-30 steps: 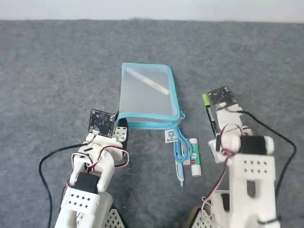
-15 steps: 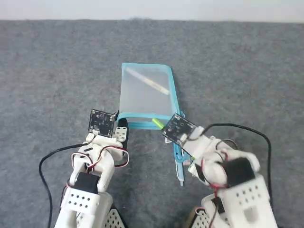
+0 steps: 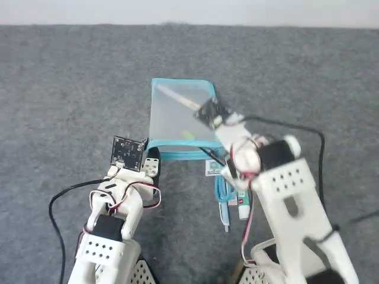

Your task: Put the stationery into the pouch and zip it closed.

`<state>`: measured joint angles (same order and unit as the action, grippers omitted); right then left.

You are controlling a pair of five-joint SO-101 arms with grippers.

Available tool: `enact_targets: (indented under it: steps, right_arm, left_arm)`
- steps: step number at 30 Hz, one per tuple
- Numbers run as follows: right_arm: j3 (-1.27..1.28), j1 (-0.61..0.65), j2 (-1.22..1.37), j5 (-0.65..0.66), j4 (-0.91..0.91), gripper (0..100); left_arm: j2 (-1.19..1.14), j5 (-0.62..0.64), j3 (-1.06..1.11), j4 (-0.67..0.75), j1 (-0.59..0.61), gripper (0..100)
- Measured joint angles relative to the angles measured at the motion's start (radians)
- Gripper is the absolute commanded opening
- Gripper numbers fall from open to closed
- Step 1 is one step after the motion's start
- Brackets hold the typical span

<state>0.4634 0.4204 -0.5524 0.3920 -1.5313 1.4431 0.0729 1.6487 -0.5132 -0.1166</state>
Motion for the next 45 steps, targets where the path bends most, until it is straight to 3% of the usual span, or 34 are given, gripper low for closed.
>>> enact_targets:
  steps: [12,18,21,28,33,39,45]
  right_arm:
    - [-0.749,0.161,0.646,-0.218,-0.218,1.1]
    - [-0.878,0.167,0.743,-0.227,-0.221,19.8]
    - [-0.885,0.18,0.743,-0.229,-0.221,19.5]
    - [-0.885,0.184,0.718,-0.23,-0.221,15.4]
    - [-0.848,0.175,0.535,-0.221,-0.221,13.4]
    - [-0.502,0.13,0.282,-0.196,-0.204,13.6]
    - [-0.057,0.008,0.1,-0.137,-0.026,13.6]
  left_arm:
    - [0.0,0.0,0.0,0.0,-0.002,1]
    - [0.0,-0.002,0.0,0.0,0.005,1]
    - [0.0,-0.005,0.0,0.0,0.005,1]
    - [0.0,-0.009,0.0,0.0,0.003,1]
    - [0.0,-0.009,0.0,0.0,0.003,1]
    - [0.0,-0.009,0.0,0.0,0.003,1]
    - [0.0,-0.009,0.0,0.0,0.003,1]
